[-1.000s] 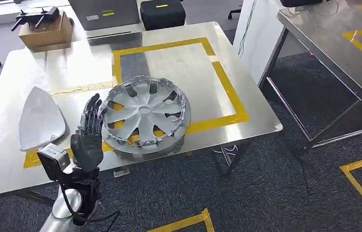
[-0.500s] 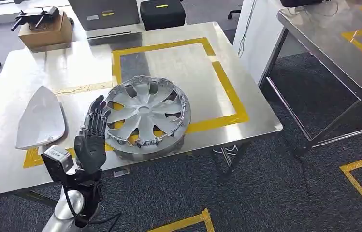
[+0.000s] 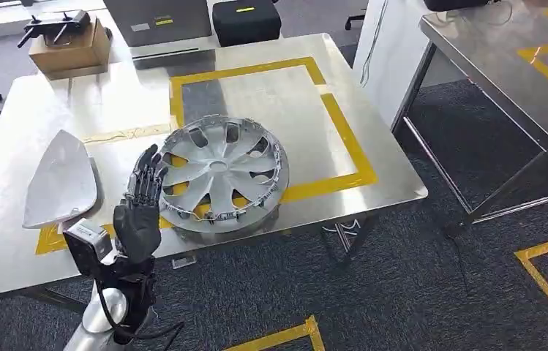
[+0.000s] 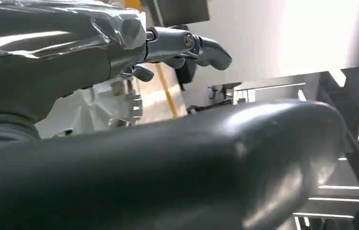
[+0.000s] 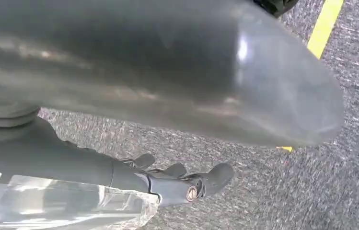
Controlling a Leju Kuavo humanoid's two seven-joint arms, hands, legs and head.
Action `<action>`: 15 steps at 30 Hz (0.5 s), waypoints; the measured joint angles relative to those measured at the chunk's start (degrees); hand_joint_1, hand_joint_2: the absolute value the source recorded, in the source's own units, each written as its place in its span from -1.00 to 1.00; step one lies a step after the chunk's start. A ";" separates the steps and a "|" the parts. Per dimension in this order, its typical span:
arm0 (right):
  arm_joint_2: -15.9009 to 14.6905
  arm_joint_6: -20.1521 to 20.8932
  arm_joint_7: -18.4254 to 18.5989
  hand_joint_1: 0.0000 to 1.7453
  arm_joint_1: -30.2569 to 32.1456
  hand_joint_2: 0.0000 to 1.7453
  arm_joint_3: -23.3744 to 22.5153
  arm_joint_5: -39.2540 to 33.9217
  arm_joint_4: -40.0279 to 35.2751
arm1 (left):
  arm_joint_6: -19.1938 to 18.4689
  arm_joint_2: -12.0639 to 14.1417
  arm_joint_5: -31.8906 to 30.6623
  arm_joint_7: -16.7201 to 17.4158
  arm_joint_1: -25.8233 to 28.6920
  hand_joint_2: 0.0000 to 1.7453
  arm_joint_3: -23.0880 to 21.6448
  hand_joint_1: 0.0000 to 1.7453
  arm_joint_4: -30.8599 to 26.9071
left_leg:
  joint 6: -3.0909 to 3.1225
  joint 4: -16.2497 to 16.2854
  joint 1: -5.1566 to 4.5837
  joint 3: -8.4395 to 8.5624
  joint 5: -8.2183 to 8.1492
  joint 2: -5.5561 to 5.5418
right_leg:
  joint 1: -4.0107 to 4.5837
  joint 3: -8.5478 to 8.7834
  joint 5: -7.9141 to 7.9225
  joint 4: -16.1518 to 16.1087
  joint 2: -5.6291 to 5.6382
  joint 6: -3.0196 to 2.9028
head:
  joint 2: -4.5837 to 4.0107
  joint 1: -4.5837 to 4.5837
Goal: Take the parts from the cabinet and place them on the table.
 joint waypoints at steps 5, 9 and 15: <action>0.17 -0.33 -0.68 -1.00 0.84 -1.00 0.00 -0.46 0.02 | 1.27 0.28 -0.39 0.28 1.80 -1.00 -0.02 -1.00 0.02 | 0.60 0.46 -0.10 -0.08 0.10 -0.05 | -0.14 0.19 0.33 -0.08 -0.04 0.76 | 0.00 0.00; 0.04 -0.61 -0.81 -1.00 1.08 -1.00 0.00 -0.68 0.11 | 1.48 0.31 -0.46 0.24 1.75 -1.00 -0.02 -1.00 -0.15 | 1.70 -1.42 0.49 0.71 1.81 0.26 | -0.14 -1.88 -3.16 4.81 -0.26 0.64 | 0.00 0.11; -0.13 -0.79 -0.83 -1.00 1.44 -1.00 -0.02 -0.76 0.20 | 1.57 0.33 -0.44 0.33 2.27 -1.00 -0.02 -1.00 -0.13 | 1.19 -0.51 0.87 0.07 1.72 0.23 | -1.78 -2.57 -5.92 12.41 -0.57 3.44 | 0.00 0.07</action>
